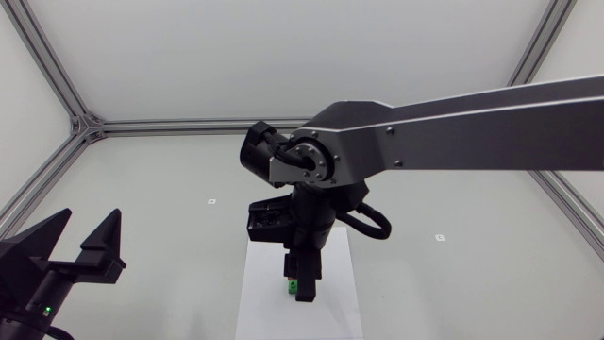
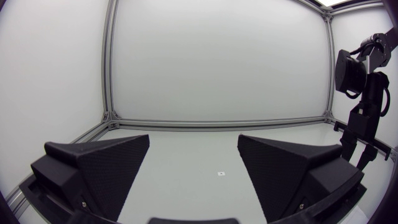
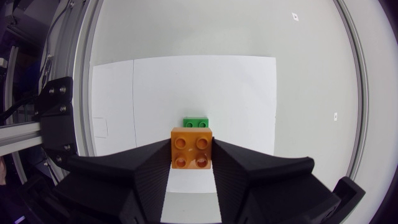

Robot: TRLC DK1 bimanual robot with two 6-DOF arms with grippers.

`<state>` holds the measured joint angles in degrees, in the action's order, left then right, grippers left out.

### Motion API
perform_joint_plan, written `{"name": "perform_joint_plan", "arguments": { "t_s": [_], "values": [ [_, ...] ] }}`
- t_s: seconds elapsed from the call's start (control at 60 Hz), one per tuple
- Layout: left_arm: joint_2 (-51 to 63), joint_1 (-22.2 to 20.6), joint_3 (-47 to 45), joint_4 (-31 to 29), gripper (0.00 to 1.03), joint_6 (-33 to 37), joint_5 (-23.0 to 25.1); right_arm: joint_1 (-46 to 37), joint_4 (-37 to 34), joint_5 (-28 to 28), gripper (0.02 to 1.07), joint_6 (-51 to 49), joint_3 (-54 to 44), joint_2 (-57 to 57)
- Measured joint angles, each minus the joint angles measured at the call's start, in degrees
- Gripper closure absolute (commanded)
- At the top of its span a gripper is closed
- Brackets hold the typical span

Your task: Pick up the orange 2x2 brick with the right arm and stack it on top of the green 2x2 brick in the center

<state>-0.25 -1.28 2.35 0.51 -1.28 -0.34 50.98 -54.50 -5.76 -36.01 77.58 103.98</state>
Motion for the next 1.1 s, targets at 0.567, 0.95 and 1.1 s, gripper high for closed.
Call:
{"name": "perform_joint_plan", "arguments": {
  "t_s": [0.567, 0.95, 1.1],
  "values": [
    [0.0, 0.0, 0.0, 0.0, 0.04, 0.0, 0.0, 0.0, 3.3, 0.2, 1.02, 0.0, -0.6, 2.6],
    [0.0, 0.0, 0.0, 0.0, 0.04, 0.0, 0.0, 0.0, 6.7, 0.7, 1.02, -0.1, -4.5, 3.0],
    [0.0, 0.0, 0.0, 0.0, 0.04, 0.0, 0.0, 0.0, 8.0, 1.1, 1.02, -0.3, -5.4, 3.0]
  ]
}}
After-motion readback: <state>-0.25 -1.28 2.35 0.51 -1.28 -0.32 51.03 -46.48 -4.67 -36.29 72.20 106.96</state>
